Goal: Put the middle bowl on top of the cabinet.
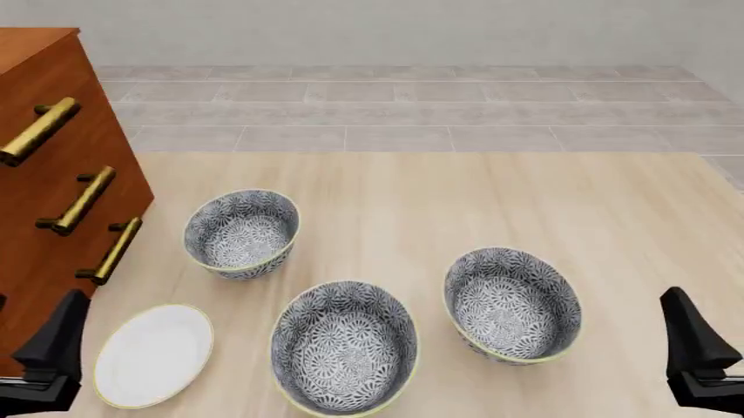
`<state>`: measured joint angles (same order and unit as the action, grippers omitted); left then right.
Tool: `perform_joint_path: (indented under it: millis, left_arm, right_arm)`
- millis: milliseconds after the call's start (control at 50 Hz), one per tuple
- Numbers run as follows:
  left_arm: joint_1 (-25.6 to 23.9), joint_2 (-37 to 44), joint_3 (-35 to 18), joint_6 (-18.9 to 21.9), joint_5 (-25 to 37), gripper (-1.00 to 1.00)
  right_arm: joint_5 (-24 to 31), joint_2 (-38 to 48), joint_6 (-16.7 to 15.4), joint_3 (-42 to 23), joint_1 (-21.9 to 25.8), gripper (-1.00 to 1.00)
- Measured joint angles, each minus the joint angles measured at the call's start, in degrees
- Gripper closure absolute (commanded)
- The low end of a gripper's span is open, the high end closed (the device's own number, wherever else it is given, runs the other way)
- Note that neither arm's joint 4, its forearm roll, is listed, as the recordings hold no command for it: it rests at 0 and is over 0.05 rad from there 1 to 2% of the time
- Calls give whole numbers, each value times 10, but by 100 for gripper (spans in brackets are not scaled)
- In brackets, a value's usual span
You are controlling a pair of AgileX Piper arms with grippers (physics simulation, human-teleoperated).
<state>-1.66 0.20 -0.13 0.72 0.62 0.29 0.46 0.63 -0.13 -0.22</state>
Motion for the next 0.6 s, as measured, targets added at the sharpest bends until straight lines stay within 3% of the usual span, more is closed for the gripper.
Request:
perform_joint_path:
  millis: [320,600]
  left_arm:
    - [-31,16,-16,19,-1,-100]
    - [-86,48,-46,33,2,-100]
  right_arm:
    - [0,2,4,0,-1,-100]
    - [0,1,6,0,-2,-100]
